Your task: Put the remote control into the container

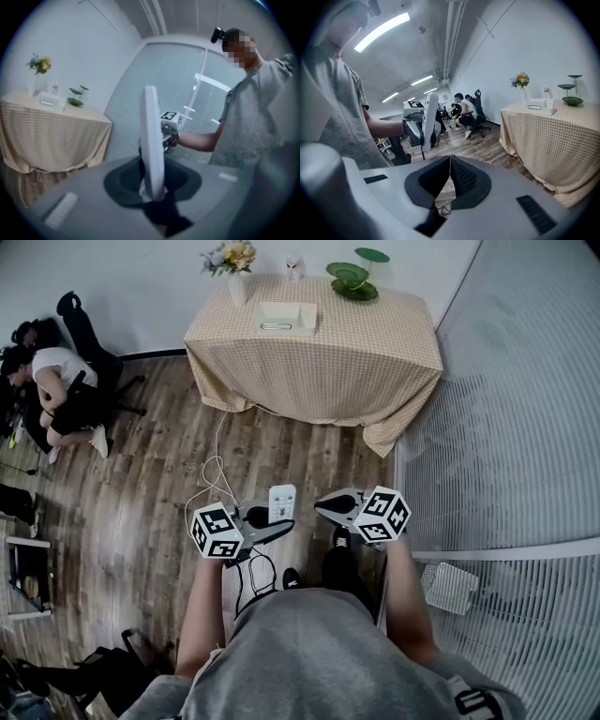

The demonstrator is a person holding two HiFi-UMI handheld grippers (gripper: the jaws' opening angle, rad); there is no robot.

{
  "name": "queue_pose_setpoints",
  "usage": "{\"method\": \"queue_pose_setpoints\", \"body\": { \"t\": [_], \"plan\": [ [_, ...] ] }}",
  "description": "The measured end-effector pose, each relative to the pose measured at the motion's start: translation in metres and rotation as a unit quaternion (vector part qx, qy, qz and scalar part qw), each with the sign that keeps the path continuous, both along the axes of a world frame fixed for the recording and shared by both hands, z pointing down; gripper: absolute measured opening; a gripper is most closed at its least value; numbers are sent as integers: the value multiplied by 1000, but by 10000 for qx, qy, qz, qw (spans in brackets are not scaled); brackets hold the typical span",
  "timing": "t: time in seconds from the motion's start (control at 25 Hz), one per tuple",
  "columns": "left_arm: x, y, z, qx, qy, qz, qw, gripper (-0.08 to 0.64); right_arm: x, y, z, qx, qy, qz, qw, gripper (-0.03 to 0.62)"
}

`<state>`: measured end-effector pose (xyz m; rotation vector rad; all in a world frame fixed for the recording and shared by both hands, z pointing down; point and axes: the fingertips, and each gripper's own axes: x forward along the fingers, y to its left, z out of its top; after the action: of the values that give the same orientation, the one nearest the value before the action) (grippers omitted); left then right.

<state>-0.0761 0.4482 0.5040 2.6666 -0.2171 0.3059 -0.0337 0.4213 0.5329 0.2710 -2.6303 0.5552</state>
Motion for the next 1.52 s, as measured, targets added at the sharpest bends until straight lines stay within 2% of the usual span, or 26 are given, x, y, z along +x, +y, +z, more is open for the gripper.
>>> {"method": "queue_pose_setpoints", "body": {
  "t": [0.56, 1.08, 1.52],
  "plan": [
    [34, -71, -1, -35, -65, -255, 9996, 89, 31, -79, -7, 172, 121, -397, 9990, 18],
    [69, -97, -9, -21, -125, -533, 9985, 90, 66, -95, -10, 119, 255, -901, 9955, 18],
    [94, -121, -15, 48, -311, -820, 9961, 91, 90, -125, -11, 156, 58, -1161, 9931, 18]
  ]
}}
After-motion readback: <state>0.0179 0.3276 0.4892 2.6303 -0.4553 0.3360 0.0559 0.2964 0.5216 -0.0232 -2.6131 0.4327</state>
